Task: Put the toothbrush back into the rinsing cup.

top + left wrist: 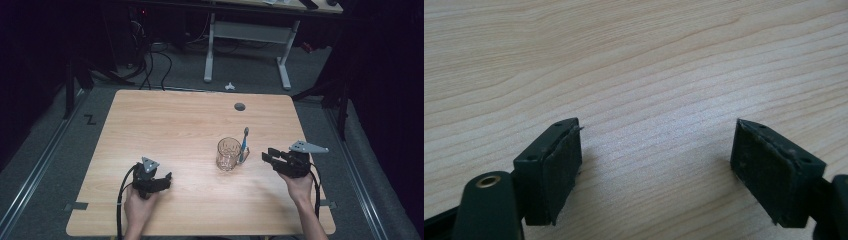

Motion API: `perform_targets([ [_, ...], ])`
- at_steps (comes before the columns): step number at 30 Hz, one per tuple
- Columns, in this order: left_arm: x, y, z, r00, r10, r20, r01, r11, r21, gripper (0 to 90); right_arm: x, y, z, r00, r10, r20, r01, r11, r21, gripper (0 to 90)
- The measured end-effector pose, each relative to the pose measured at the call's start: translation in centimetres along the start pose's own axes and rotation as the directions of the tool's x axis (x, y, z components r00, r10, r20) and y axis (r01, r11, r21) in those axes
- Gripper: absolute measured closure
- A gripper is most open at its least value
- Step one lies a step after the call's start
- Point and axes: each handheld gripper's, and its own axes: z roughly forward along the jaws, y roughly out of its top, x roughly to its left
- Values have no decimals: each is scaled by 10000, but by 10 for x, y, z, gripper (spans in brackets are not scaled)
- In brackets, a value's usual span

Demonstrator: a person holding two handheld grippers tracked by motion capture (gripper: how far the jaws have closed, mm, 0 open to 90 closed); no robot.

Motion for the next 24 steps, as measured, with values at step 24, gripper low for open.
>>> perform_targets([
  [24, 0, 0, 0, 10000, -1, -1, 1, 10000, -1, 211, -5, -16, -1, 9992, 398, 41, -399, 9992, 71, 605],
])
